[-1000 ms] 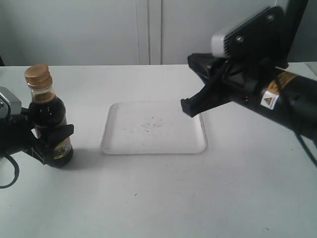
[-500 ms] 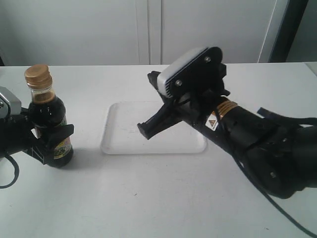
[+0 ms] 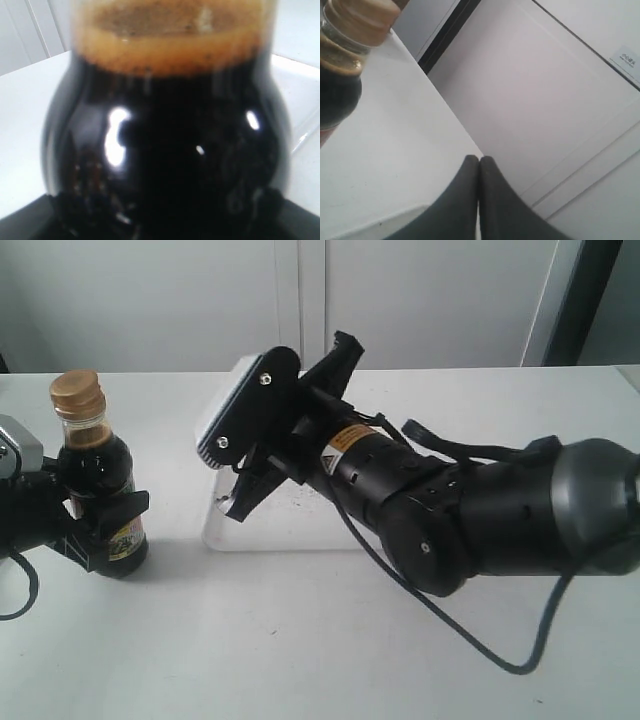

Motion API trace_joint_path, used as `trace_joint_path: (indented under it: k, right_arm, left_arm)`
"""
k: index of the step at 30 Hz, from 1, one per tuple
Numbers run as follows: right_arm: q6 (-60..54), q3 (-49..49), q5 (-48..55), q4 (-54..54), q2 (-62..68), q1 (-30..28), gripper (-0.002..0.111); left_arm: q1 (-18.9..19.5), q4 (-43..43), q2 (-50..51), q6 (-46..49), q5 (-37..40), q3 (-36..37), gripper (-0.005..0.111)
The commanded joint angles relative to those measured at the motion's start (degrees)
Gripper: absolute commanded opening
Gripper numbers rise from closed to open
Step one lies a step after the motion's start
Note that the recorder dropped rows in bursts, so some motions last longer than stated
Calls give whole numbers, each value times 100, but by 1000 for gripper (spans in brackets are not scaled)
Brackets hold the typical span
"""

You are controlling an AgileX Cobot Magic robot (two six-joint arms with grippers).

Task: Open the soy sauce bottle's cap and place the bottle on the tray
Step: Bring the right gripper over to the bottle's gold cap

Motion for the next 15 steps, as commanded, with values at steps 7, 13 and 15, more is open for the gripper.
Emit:
trace_joint_path:
  k: [7, 13, 15]
  right_arm:
    - [-1671, -795, -64, 197, 737, 325, 0]
    - [-1671, -1449, 324, 379, 1073, 407, 0]
    - [-1671, -1609, 478, 407, 1150, 457, 0]
  left_arm:
    - [-5, 118, -15, -1, 118, 24, 0]
    - [-5, 118, -15, -1, 118, 24, 0]
    - [-5, 118, -15, -1, 118, 24, 0]
